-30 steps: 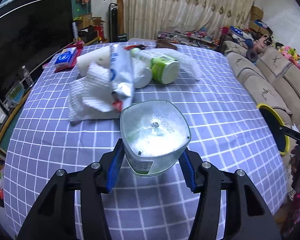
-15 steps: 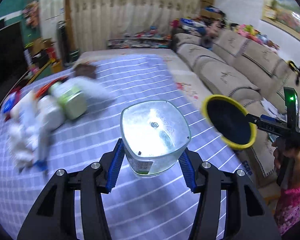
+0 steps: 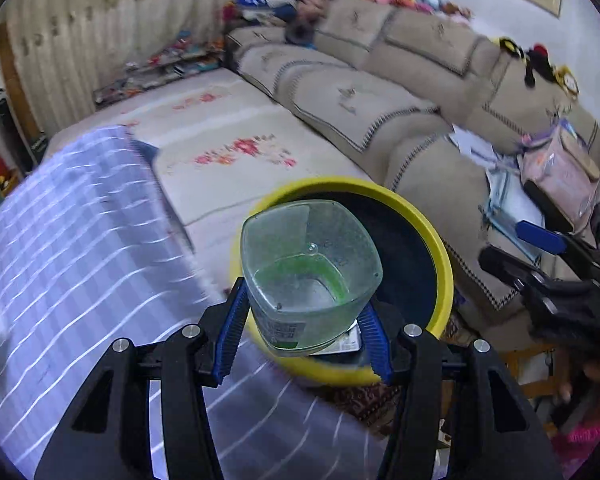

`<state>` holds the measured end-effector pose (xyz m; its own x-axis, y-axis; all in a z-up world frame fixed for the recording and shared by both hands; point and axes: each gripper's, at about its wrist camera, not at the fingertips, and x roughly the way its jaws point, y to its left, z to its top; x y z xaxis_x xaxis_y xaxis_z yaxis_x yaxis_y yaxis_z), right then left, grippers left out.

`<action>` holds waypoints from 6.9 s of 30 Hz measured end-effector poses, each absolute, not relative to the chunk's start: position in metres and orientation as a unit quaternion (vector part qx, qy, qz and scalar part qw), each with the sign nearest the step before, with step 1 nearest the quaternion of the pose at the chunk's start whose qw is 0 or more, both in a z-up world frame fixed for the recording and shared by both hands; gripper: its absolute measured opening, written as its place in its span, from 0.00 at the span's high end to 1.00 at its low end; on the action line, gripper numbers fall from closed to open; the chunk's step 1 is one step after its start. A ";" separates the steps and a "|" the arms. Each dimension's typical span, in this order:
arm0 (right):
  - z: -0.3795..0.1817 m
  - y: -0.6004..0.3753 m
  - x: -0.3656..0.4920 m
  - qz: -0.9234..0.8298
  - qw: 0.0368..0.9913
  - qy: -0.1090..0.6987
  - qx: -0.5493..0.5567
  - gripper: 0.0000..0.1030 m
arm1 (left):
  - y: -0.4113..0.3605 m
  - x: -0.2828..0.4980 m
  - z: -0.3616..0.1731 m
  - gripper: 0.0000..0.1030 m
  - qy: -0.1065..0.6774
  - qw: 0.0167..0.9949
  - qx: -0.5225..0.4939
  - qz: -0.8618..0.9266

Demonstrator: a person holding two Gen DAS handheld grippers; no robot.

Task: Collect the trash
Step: 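Carry the plastic cup over the yellow bin and open the left gripper, then move the right gripper to the table and grasp the white snack wrapper, then carry the white wrapper over the yellow bin and open the right gripper, then grasp the white wet wipe with the left gripper and lift it, then carry the wet wipe over the yellow bin and open the left gripper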

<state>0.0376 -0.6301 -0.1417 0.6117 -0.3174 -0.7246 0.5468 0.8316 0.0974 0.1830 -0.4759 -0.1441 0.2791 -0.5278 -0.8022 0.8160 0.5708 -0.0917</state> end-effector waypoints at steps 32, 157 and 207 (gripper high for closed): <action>-0.137 -0.611 0.052 -0.227 0.888 0.374 0.140 0.12 | -0.344 0.176 -0.105 0.11 0.389 0.834 0.106 -0.377; -0.173 -0.529 0.150 -0.169 0.878 0.436 0.098 0.40 | -0.048 0.283 -0.168 0.07 0.449 0.888 0.035 -0.092; -0.131 -0.592 0.038 -0.244 0.890 0.360 0.136 0.40 | -0.352 0.175 -0.100 0.86 0.374 0.815 0.159 -0.414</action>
<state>0.0382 -0.5920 -0.1313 0.6221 -0.3359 -0.7072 0.5323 0.8439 0.0675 0.1749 -0.3524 -0.0997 0.3779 -0.5560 -0.7404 0.7933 0.6067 -0.0507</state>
